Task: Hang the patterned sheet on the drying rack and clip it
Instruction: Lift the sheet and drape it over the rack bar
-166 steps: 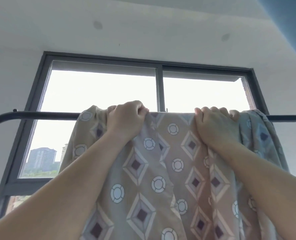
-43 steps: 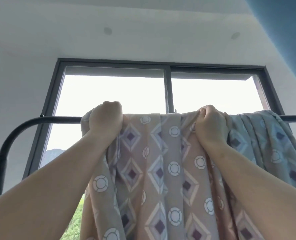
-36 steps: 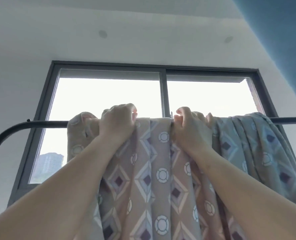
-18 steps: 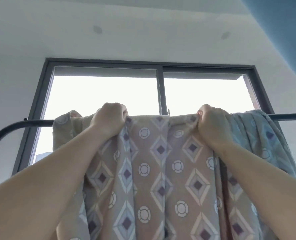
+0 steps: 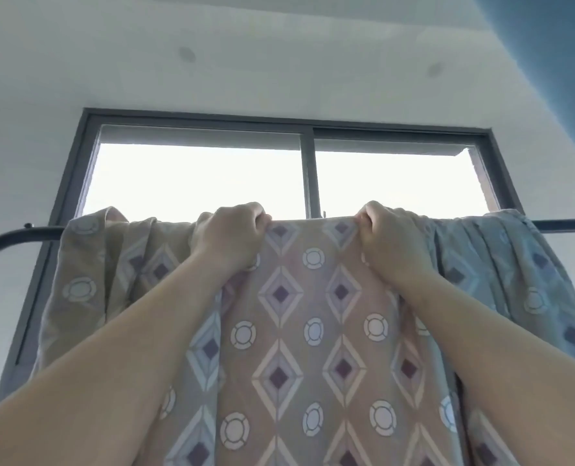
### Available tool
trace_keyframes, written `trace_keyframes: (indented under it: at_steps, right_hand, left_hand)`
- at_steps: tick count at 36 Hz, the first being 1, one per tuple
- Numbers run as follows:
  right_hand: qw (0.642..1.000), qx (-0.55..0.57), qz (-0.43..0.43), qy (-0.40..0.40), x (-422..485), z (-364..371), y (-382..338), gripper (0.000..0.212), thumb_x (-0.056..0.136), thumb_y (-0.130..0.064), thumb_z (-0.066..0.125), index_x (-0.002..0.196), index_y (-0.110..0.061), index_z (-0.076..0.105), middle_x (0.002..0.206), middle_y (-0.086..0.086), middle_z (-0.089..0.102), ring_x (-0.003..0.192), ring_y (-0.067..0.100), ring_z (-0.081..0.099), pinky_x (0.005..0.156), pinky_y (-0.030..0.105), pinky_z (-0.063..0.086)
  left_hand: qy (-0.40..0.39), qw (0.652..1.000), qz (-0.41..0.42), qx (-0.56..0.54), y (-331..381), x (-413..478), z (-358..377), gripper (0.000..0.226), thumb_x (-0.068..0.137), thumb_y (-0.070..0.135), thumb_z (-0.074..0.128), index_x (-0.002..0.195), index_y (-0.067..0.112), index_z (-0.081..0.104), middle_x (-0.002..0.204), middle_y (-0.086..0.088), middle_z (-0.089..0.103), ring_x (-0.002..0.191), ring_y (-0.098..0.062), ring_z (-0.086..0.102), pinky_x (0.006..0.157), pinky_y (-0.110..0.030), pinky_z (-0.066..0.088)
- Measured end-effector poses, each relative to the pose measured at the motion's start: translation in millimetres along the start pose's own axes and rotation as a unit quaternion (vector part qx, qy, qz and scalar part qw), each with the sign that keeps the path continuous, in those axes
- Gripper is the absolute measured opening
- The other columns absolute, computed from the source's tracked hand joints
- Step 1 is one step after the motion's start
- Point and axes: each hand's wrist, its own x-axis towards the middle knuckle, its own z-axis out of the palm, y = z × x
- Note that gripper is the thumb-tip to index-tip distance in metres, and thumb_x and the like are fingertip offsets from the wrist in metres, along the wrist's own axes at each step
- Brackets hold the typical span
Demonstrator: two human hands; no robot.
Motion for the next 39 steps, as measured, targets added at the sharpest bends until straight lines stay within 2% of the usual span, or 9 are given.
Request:
trace_keyframes:
  at_steps: [4,6,14,18,23,27,30,35,39]
  right_hand:
    - [0.995,-0.097,-0.025,0.004,-2.4,2.5,-24.0,0.026,0.096,-0.024,0.033,0.115,-0.018,0.051,0.119,0.0,0.057,0.121,0.023,0.039,0.107,0.039,0.02]
    - [0.995,-0.057,-0.069,-0.036,-6.0,7.5,-36.1,0.031,0.099,-0.031,0.031,0.124,-0.024,0.049,0.13,-0.005,0.053,0.126,0.02,0.036,0.105,0.037,0.023]
    - [0.995,0.096,-0.026,-0.031,2.5,13.1,-13.6,0.014,0.092,-0.022,0.051,0.086,-0.019,0.063,0.081,0.001,0.066,0.089,0.021,0.057,0.074,0.035,0.048]
    - [1.0,0.019,0.001,-0.009,1.7,10.4,-12.6,0.014,0.094,-0.013,0.038,0.086,-0.011,0.05,0.079,0.003,0.056,0.094,0.029,0.051,0.071,0.035,0.037]
    - [0.998,-0.042,-0.031,-0.044,-1.3,27.2,-57.2,0.03,0.094,-0.017,0.034,0.119,-0.016,0.05,0.123,0.002,0.058,0.126,0.024,0.036,0.111,0.044,0.017]
    - [0.997,0.019,-0.053,-0.061,2.6,39.2,-80.6,0.034,0.096,-0.016,0.029,0.104,-0.02,0.062,0.098,0.003,0.067,0.115,0.021,0.042,0.099,0.037,0.021]
    - [0.997,0.028,-0.06,-0.051,4.4,37.4,-81.6,0.031,0.095,-0.011,0.032,0.099,-0.016,0.062,0.077,0.001,0.054,0.1,0.021,0.042,0.086,0.033,0.026]
    - [0.996,0.038,-0.031,-0.069,7.7,30.1,-68.5,0.029,0.096,-0.017,0.031,0.103,-0.017,0.058,0.093,0.006,0.048,0.107,0.029,0.044,0.083,0.034,0.029]
    - [0.993,0.012,-0.04,-0.107,7.3,29.8,-59.9,0.028,0.096,-0.044,0.035,0.107,-0.028,0.054,0.093,-0.005,0.054,0.104,0.016,0.033,0.079,0.031,0.021]
  left_hand:
    - [-0.036,0.999,0.004,-0.025,9.4,2.1,2.9,0.029,0.098,0.026,0.033,0.104,0.016,0.06,0.1,-0.005,0.066,0.099,-0.026,0.057,0.089,-0.034,0.035]
    - [-0.03,0.998,0.019,-0.045,6.6,0.2,3.7,0.03,0.098,0.026,0.034,0.11,0.018,0.061,0.109,-0.003,0.066,0.107,-0.024,0.055,0.093,-0.033,0.036]
    - [0.074,0.992,-0.07,0.072,-43.7,-17.7,-10.8,0.028,0.095,0.023,0.032,0.101,0.019,0.06,0.1,-0.005,0.065,0.102,-0.027,0.053,0.103,-0.044,0.027]
    - [0.035,0.995,-0.07,0.063,-53.9,-17.7,-14.5,0.028,0.096,0.03,0.035,0.106,0.024,0.059,0.107,-0.001,0.065,0.109,-0.025,0.052,0.102,-0.042,0.024]
    - [0.05,0.996,-0.057,0.049,-50.1,-14.0,-13.9,0.027,0.094,0.032,0.039,0.099,0.02,0.064,0.104,-0.002,0.066,0.109,-0.029,0.049,0.102,-0.045,0.03]
    - [0.08,0.995,-0.054,0.013,-55.8,-11.2,-17.0,0.026,0.094,0.025,0.041,0.093,0.016,0.065,0.093,-0.005,0.068,0.104,-0.03,0.051,0.096,-0.046,0.036]
    - [0.092,0.994,-0.061,0.004,-59.1,-7.6,-17.7,0.025,0.094,0.022,0.041,0.093,0.015,0.064,0.095,-0.006,0.069,0.107,-0.031,0.049,0.099,-0.047,0.034]
    - [0.074,0.995,-0.058,-0.012,-55.5,-0.5,-16.4,0.025,0.095,0.018,0.039,0.096,0.011,0.062,0.102,-0.007,0.067,0.109,-0.029,0.048,0.092,-0.038,0.031]
    - [0.011,0.997,-0.04,-0.059,-44.5,0.9,-15.2,0.02,0.095,0.025,0.04,0.089,0.021,0.058,0.095,0.0,0.065,0.107,-0.026,0.051,0.097,-0.041,0.035]
